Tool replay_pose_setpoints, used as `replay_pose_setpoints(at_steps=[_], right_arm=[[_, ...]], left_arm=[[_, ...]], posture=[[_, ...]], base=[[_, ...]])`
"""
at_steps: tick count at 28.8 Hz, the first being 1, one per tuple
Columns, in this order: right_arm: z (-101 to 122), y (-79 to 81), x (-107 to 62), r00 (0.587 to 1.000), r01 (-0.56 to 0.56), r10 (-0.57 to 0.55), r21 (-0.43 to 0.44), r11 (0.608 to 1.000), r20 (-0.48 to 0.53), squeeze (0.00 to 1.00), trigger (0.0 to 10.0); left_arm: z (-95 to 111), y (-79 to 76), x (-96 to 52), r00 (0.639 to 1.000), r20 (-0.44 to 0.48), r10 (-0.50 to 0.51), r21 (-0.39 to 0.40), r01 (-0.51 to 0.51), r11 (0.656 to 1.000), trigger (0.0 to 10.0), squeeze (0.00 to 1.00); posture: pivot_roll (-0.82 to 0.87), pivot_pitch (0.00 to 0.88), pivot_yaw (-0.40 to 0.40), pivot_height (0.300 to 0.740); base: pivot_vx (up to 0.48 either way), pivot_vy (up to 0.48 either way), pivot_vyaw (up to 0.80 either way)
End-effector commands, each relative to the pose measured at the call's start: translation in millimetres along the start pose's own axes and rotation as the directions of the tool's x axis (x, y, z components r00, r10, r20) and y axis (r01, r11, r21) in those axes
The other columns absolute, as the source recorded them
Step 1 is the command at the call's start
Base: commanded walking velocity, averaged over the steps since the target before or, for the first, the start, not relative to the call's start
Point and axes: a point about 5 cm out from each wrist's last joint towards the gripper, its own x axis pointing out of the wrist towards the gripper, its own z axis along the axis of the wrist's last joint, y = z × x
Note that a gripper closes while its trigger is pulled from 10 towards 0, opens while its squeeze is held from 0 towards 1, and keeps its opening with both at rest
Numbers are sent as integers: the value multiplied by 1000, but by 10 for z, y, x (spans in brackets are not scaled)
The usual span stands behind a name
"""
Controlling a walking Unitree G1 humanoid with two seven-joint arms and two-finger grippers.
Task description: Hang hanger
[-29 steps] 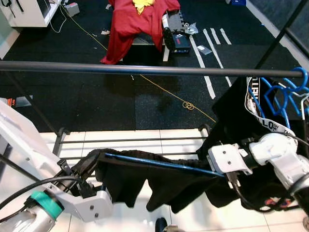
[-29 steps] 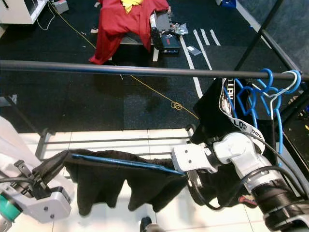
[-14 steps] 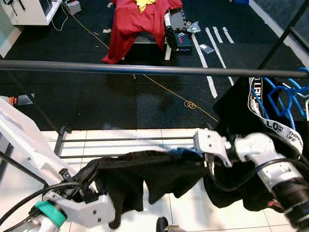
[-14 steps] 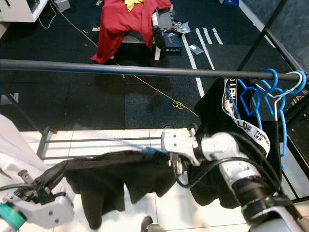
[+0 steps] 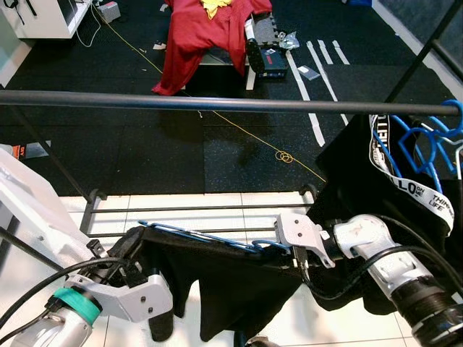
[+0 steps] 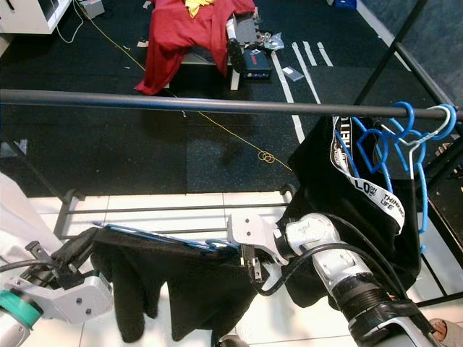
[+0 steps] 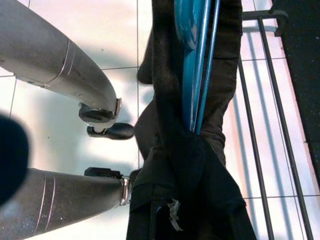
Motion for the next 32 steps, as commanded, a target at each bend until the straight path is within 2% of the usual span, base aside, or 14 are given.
replay_pose_setpoints(at_steps=[1, 5, 8, 10, 18, 20, 22, 23, 25, 27, 28, 29, 30, 32], right_arm=[[-185, 87, -33, 997, -21, 25, 61, 998, -70, 0, 0], [-238, 184, -15, 991, -108, 116, 111, 988, -70, 0, 0], [-248, 233, -6, 984, -153, 161, 116, 981, -68, 0, 0], [-289, 367, 0, 957, -267, 278, 125, 956, -85, 0, 0], [-413, 549, -110, 926, -341, 363, 186, 921, -100, 0, 0], [-413, 549, -110, 926, -341, 363, 186, 921, -100, 0, 0], [-469, 665, -107, 914, -367, 394, 222, 903, -91, 0, 0], [-469, 665, -107, 914, -367, 394, 222, 903, -91, 0, 0], [-511, 713, -68, 924, -349, 379, 289, 892, -55, 0, 0], [-511, 713, -68, 924, -349, 379, 289, 892, -55, 0, 0], [-512, 684, -40, 936, -324, 351, 339, 883, -18, 0, 0], [-512, 684, -40, 936, -324, 351, 339, 883, -18, 0, 0], [-477, 478, 9, 974, -220, 221, 436, 873, 48, 0, 0], [-449, 359, 27, 986, -165, 148, 474, 865, 73, 0, 0]], left_arm=[[-100, 117, -30, 995, -56, 83, 29, -82, 996, 10000, 0], [-76, 248, 7, 986, -37, 163, 62, -161, 985, 10000, 0], [-79, 264, 17, 986, -29, 166, 70, -164, 984, 10000, 0], [-120, 291, 24, 986, -26, 165, 90, -163, 983, 10000, 0], [-140, 380, 32, 974, -42, 222, 133, -215, 968, 10000, 0], [-140, 380, 32, 974, -42, 222, 133, -215, 968, 10000, 0], [-115, 392, 37, 969, -33, 245, 127, -239, 963, 10000, 0], [-115, 392, 37, 969, -33, 245, 127, -239, 963, 10000, 0], [-59, 403, 45, 965, -2, 263, 110, -261, 959, 10000, 0], [-59, 403, 45, 965, -2, 263, 110, -261, 959, 10000, 0], [-20, 400, 48, 965, 24, 263, 94, -264, 960, 10000, 0], [-20, 400, 48, 965, 24, 263, 94, -264, 960, 10000, 0], [86, 356, 46, 969, 91, 229, 54, -235, 971, 10000, 0], [134, 325, 37, 971, 118, 208, 37, -213, 976, 10000, 0]], posture=[[1, 199, -4, 740], [2, 199, -4, 740], [3, 199, -4, 740], [5, 201, -5, 740], [4, 202, -13, 740], [4, 202, -13, 740], [4, 202, -13, 740], [4, 202, -13, 740], [-3, 203, -14, 740], [-3, 203, -14, 740], [-4, 203, -11, 740], [-4, 203, -11, 740], [-1, 202, -9, 740], [-1, 202, -9, 740]], base=[[0, 0, 0], [0, 0, 0], [0, 0, 0], [0, 0, 0], [0, 0, 0], [0, 0, 0], [0, 0, 0], [0, 0, 0], [0, 0, 0], [0, 0, 0], [0, 0, 0], [0, 0, 0], [0, 0, 0], [0, 0, 0]])
